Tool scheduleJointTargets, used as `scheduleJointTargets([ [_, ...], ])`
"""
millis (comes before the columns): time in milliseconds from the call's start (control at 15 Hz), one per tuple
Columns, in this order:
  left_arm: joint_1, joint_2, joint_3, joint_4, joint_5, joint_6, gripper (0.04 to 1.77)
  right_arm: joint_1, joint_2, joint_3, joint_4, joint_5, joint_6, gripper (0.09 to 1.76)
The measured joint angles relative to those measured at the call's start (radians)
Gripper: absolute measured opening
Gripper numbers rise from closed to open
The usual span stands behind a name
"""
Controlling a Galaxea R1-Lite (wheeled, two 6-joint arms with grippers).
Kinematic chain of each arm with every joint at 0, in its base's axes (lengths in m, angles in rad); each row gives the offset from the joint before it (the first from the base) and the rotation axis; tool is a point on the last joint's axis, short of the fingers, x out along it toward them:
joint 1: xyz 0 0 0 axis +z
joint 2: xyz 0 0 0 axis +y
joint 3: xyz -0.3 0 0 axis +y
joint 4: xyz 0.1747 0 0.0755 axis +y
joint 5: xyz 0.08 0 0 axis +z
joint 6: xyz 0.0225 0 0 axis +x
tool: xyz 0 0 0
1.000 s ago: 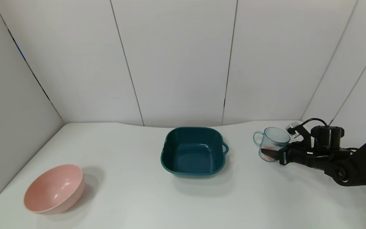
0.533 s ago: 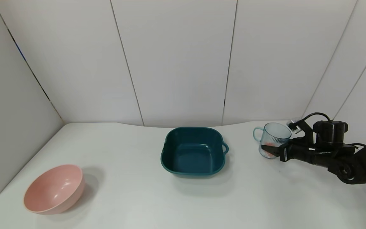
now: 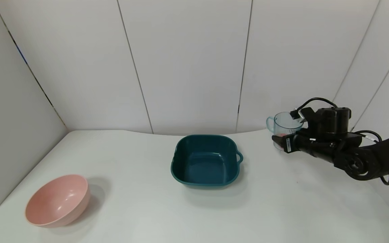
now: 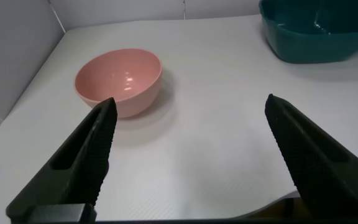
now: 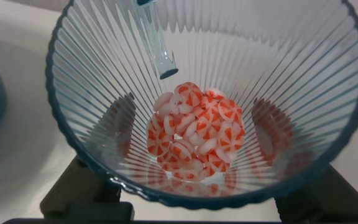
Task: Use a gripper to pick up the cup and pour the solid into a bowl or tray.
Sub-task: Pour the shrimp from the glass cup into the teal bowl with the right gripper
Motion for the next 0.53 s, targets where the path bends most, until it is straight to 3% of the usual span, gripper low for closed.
scheduleJointTargets([
  [200, 0.0, 0.0, 0.0, 0.0, 0.0, 0.0, 1.72, 0.066, -0.005, -0.06, 0.035, -0.135, -0.015, 1.32],
  [533, 0.0, 0.0, 0.0, 0.0, 0.0, 0.0, 1.72, 0.139, -0.012, -0.091, 0.026, -0.207, -0.19, 1.32],
])
